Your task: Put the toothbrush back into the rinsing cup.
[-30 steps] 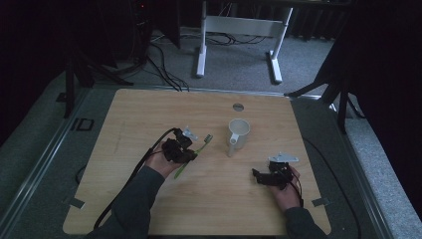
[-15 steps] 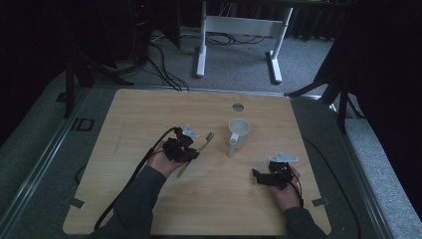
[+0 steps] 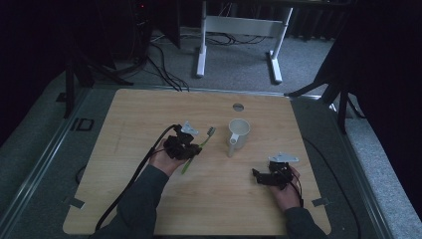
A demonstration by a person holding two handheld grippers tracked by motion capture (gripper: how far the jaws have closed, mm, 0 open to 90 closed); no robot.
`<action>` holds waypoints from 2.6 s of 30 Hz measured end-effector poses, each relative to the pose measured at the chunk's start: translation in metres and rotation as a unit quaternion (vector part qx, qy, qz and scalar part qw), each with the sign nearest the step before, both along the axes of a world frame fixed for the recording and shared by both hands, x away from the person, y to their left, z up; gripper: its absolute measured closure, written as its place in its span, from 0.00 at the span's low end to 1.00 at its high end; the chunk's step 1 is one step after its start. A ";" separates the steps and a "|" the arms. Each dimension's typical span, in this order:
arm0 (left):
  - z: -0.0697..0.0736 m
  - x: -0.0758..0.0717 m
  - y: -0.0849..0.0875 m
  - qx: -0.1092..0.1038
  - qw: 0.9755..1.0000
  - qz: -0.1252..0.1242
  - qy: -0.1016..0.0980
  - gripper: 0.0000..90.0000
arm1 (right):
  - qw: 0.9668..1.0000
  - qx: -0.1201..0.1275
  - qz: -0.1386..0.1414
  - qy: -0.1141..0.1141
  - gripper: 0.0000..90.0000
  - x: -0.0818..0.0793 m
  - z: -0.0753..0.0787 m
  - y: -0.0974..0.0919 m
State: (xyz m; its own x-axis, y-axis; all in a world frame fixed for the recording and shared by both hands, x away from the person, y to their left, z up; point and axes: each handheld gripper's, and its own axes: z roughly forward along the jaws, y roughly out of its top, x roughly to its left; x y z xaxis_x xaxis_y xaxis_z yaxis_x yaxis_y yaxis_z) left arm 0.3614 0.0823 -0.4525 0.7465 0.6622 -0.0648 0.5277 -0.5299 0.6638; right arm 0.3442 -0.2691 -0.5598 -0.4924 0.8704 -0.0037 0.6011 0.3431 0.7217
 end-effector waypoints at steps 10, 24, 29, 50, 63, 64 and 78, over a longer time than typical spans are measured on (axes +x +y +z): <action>0.006 0.000 0.001 -0.007 1.000 0.008 -0.010 0.91 | 1.000 0.000 0.000 0.000 0.18 0.000 0.000 0.000; 0.010 0.002 0.000 -0.034 0.999 0.021 -0.027 0.91 | 1.000 0.000 0.000 0.000 0.18 0.000 0.000 0.000; 0.011 0.002 -0.004 -0.037 0.999 0.021 -0.031 0.91 | 1.000 0.000 0.001 -0.001 0.18 0.000 0.000 0.000; 0.020 0.010 -0.017 -0.052 0.997 0.025 -0.051 0.91 | 1.000 -0.001 0.003 -0.001 0.18 0.001 0.000 0.000; 0.023 0.017 -0.026 -0.057 0.995 0.028 -0.076 0.91 | 1.000 -0.001 0.003 -0.001 0.18 0.001 0.000 0.000; 0.024 0.017 -0.026 -0.060 0.995 0.027 -0.079 0.91 | 1.000 -0.001 0.003 -0.001 0.18 0.001 0.000 0.000; 0.025 0.023 -0.024 -0.097 0.990 0.031 -0.094 0.91 | 1.000 -0.001 0.003 -0.001 0.18 0.001 0.000 0.000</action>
